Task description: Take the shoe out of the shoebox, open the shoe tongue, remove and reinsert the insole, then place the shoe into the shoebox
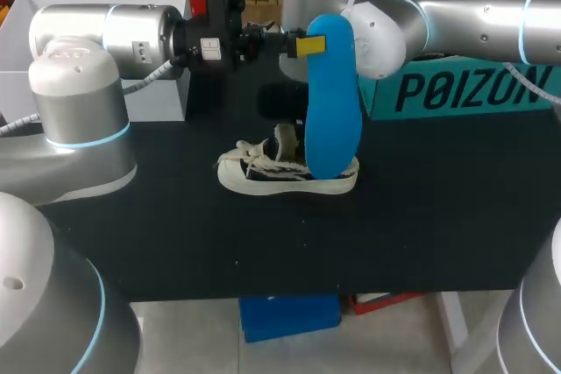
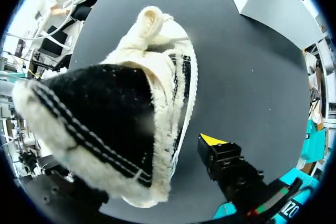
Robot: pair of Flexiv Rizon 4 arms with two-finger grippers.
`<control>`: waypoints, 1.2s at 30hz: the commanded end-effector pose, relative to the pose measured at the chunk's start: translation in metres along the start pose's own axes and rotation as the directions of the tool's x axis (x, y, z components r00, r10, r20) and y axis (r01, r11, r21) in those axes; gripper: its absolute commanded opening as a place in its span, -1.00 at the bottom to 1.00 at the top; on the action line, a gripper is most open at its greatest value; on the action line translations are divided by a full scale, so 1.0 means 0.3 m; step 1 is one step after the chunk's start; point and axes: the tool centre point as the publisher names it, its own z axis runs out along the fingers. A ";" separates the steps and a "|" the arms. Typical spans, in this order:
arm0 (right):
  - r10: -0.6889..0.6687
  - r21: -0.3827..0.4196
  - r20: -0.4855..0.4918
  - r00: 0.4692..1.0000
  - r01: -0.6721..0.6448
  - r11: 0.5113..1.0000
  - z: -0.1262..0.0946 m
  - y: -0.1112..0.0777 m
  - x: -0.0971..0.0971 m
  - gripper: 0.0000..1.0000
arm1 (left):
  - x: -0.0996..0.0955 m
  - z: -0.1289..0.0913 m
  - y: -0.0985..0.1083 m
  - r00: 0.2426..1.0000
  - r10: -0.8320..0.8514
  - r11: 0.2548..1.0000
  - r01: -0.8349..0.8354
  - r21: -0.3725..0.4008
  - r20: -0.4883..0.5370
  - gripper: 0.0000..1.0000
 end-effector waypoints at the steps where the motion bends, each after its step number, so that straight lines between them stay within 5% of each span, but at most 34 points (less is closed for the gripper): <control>1: 0.001 0.003 -0.008 1.000 -0.001 1.000 0.006 0.005 -0.015 -1.00 | 0.002 0.005 0.004 1.000 0.002 1.000 -0.002 0.003 0.006 -1.00; 36: -0.010 0.009 -0.018 1.000 0.010 1.000 -0.001 0.006 -0.012 -1.00 | 0.002 0.005 0.004 1.000 0.002 1.000 -0.002 0.003 0.006 -1.00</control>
